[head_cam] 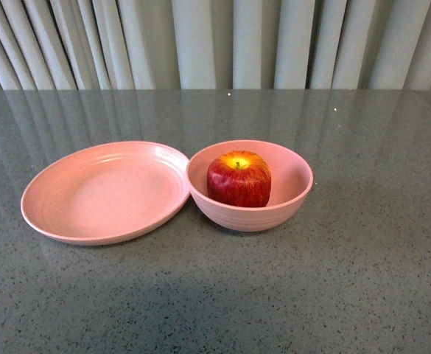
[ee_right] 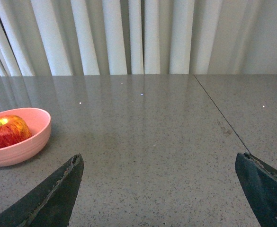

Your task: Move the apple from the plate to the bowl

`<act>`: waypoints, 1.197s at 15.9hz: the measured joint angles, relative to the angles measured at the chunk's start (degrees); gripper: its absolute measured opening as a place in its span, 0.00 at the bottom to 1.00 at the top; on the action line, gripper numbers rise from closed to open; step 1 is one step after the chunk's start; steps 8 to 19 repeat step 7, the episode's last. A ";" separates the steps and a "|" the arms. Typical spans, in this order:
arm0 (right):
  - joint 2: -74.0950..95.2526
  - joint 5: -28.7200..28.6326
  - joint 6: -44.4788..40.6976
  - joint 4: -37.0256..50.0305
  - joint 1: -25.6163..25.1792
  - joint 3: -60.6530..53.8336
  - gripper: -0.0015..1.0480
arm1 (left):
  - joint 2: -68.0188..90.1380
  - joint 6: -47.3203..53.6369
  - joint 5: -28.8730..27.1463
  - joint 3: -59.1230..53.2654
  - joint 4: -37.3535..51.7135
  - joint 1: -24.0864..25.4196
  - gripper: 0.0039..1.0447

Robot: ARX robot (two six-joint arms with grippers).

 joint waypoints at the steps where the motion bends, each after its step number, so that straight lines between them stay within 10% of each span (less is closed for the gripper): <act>1: 0.00 0.00 0.00 -0.02 0.00 0.00 0.94 | -0.02 0.00 -0.02 0.00 0.46 0.00 0.01; 2: 0.00 0.00 0.00 0.04 0.00 0.00 0.94 | -0.02 0.00 -0.02 0.00 0.28 0.00 0.01; 5: 0.00 0.00 0.00 0.04 0.00 0.00 0.94 | -0.02 -0.02 0.00 0.00 0.26 0.00 0.91; 19: 0.00 0.00 0.00 0.04 0.00 0.00 0.94 | -0.02 0.15 0.00 0.00 0.26 0.00 0.94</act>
